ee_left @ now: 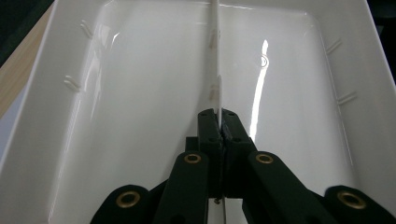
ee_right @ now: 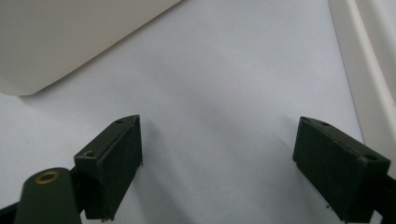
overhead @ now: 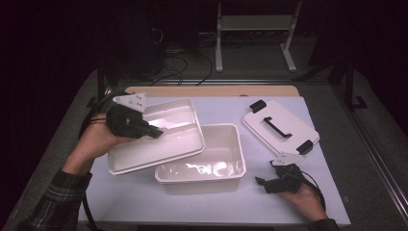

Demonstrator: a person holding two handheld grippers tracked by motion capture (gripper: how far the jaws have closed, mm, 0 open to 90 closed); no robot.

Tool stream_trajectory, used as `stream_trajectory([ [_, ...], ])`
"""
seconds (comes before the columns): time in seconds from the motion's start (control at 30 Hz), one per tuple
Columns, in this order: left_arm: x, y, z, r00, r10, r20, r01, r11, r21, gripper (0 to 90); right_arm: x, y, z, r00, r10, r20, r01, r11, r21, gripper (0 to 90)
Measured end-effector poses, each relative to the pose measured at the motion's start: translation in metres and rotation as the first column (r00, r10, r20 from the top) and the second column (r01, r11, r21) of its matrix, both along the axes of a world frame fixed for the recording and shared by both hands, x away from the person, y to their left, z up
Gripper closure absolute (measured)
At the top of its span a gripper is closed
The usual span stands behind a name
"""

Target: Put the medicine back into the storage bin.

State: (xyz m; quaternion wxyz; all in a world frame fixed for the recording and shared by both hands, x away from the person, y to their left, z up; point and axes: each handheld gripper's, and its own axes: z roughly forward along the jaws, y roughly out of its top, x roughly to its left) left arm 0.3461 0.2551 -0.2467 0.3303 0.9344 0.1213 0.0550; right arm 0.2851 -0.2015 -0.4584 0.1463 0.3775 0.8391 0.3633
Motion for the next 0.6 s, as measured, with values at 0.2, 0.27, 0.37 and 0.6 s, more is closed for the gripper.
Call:
stream_trajectory([
  [0.2,-0.008,0.029,-0.002,0.9987,0.052,-0.002,-0.052,0.9987,-0.003,88.7,0.000,0.000,0.000,1.0000,0.000,0.000,0.000,1.000,0.000,14.9],
  [0.27,-0.011,0.038,-0.004,0.9975,0.071,-0.002,-0.071,0.9975,-0.007,88.8,0.000,0.000,0.000,1.0000,-0.001,-0.001,0.001,1.000,0.000,15.0],
  [0.37,-0.015,0.054,-0.008,0.9946,0.103,-0.009,-0.104,0.9946,-0.012,88.7,0.000,0.000,0.000,1.0000,0.000,-0.001,0.000,1.000,-0.002,14.9],
  [0.6,-0.024,0.089,-0.016,0.9830,0.183,-0.019,-0.183,0.9831,-0.013,88.7,0.000,0.000,0.000,1.0000,0.000,0.000,0.000,1.000,-0.001,15.0],
])
